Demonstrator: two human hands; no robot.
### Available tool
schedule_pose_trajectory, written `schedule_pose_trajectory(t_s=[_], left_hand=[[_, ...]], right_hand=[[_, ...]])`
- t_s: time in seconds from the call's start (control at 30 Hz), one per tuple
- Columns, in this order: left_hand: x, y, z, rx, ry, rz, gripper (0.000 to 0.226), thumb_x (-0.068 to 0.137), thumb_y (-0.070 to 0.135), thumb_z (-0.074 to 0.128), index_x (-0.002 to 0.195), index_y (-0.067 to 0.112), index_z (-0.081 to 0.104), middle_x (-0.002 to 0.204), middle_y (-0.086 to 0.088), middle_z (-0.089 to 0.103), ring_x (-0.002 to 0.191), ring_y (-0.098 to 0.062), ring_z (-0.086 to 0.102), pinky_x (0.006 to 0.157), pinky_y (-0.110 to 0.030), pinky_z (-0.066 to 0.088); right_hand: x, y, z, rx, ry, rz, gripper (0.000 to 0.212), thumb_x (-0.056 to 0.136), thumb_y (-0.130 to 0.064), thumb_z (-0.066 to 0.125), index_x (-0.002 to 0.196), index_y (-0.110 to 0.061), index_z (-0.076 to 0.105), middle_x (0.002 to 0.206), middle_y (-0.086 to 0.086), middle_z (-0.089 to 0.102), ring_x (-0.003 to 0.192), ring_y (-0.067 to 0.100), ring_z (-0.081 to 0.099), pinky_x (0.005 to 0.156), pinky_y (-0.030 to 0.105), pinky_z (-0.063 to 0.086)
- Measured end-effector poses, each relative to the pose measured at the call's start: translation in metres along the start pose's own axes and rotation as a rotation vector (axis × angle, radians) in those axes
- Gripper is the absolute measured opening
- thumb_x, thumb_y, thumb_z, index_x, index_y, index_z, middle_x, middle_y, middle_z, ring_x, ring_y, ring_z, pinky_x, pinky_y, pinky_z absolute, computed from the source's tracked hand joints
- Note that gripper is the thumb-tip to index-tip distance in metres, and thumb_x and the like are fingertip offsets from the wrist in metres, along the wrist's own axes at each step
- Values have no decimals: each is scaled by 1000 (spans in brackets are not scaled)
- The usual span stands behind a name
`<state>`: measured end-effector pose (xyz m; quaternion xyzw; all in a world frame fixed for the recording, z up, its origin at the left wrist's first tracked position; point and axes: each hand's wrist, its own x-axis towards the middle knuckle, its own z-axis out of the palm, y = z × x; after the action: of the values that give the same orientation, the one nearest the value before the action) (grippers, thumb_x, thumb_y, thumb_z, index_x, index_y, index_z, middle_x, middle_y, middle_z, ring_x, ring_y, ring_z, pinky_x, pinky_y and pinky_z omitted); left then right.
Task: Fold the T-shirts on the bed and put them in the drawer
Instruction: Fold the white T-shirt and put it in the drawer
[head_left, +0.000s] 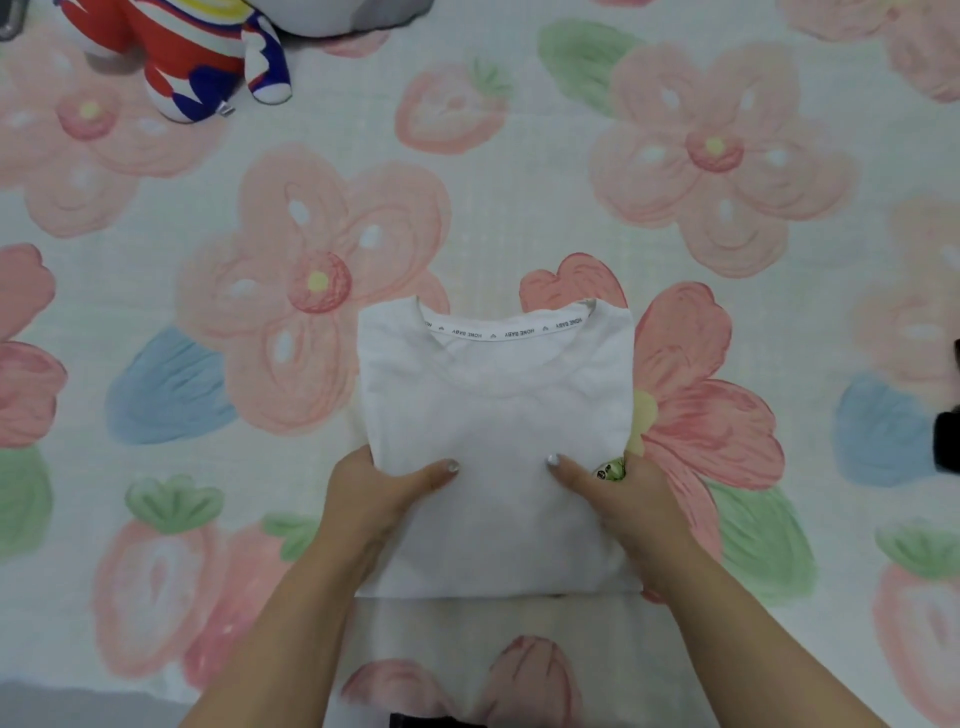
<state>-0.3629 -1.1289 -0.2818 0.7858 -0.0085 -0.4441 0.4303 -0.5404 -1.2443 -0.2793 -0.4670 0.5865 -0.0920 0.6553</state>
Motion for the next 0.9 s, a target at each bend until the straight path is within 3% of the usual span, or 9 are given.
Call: schedule_pose_trajectory(t_s=[0.1,0.23,0.37,0.43,0.5,0.57,0.7,0.8,0.9], left_hand=[[-1,1,7,-197,-43,-74,35,51,9,84,82,6,68,74,-4,74,65,-19,71,52,-25,55],[-1,5,8,-222,-47,-50,19,65,2,78,79,8,67,66,-1,73,59,-17,70,46,-23,52],[-8,3,17,-198,20,-14,23,67,10,81,85,11,68,78,-3,73,69,-18,70,58,-29,56],[-16,7,19,-230,40,9,19,68,10,80,82,13,67,79,-1,71,66,-14,69,53,-26,55],[-27,17,15,-240,45,65,18,69,10,79,80,17,66,74,4,71,62,-8,69,48,-21,53],[-43,33,6,-213,24,137,21,69,11,79,80,22,66,68,12,71,62,-2,68,47,-15,50],[-89,68,-10,-163,-37,251,22,69,9,78,81,23,66,68,22,70,63,3,66,45,-9,46],[-128,94,-24,-158,-74,309,21,69,6,77,82,18,68,71,14,72,66,-4,69,46,-12,47],[-166,119,-41,-144,-124,362,20,70,4,76,85,16,69,74,13,73,65,-2,68,44,-9,45]], right_hand=[[2,1,4,177,-38,59,33,72,-12,76,103,-18,64,97,-6,73,86,12,70,73,29,57],[4,-2,2,252,-70,88,43,76,-11,73,117,-15,58,104,3,72,90,22,70,77,37,58],[1,0,12,189,-22,17,38,79,-8,71,115,-10,61,98,-1,70,80,6,68,66,18,56],[-5,-3,16,137,21,-23,33,80,-7,70,111,-9,60,98,1,69,70,-4,65,60,11,52],[-14,-11,15,96,59,-83,33,80,-8,69,112,-11,59,101,-2,69,74,-6,65,63,8,51],[-33,-25,10,74,77,-114,34,80,-11,70,112,-12,60,99,-6,71,85,3,68,70,12,53],[-84,-57,-4,68,108,-147,20,81,-18,69,100,-15,66,92,-9,73,85,8,69,79,26,55],[-128,-86,-16,82,135,-224,5,85,-19,65,85,-24,65,81,-20,72,81,-2,67,64,10,49],[-173,-117,-26,131,123,-280,18,87,-11,61,80,-28,60,72,-31,67,69,-13,63,51,2,42]])
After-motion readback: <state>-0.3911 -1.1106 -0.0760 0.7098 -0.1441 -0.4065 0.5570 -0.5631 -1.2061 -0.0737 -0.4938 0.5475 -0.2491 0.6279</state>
